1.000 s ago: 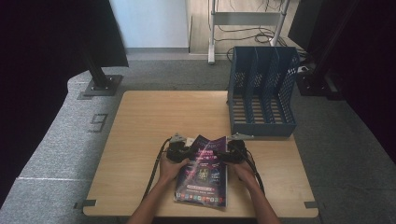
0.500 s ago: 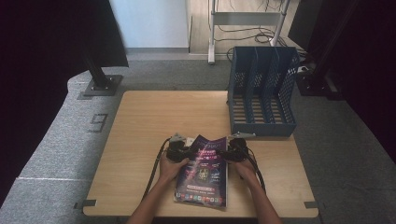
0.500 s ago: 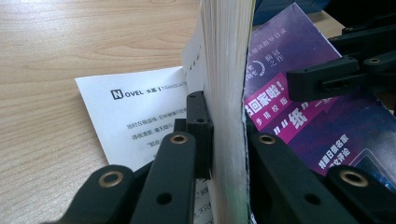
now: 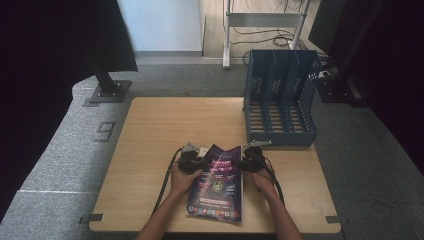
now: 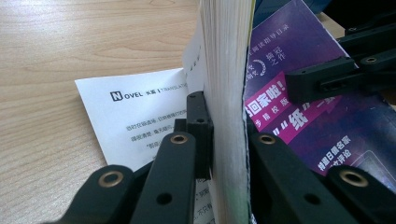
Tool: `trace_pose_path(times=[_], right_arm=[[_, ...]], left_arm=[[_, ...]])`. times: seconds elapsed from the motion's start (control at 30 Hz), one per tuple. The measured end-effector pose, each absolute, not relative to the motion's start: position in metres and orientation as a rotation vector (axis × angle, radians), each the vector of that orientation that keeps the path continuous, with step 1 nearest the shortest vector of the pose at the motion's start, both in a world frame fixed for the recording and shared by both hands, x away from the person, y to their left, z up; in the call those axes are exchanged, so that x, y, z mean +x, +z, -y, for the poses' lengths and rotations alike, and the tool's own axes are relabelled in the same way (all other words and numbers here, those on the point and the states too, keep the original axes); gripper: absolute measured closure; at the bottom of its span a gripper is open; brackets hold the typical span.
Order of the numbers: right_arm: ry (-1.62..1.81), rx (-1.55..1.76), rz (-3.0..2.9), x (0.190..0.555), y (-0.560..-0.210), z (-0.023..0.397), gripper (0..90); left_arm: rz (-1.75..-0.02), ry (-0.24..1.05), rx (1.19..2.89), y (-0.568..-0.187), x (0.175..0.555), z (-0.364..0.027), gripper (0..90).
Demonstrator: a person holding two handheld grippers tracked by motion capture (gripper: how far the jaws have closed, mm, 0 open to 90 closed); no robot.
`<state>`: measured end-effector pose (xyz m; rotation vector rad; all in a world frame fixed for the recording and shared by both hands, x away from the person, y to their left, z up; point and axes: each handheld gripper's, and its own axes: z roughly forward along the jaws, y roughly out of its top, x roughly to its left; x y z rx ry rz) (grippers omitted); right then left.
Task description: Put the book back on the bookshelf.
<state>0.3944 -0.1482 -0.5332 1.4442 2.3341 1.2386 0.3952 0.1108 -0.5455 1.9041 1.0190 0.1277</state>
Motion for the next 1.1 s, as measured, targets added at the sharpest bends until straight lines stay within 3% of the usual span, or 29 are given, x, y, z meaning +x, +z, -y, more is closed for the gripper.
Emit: trace_pose_path(times=[1.1], right_arm=[[1.522, 1.141, -2.092, 0.352, -0.472, 0.150, 72.4]], left_arm=[[-0.899, 0.209, 1.742, -0.483, 0.379, -0.128, 84.4]])
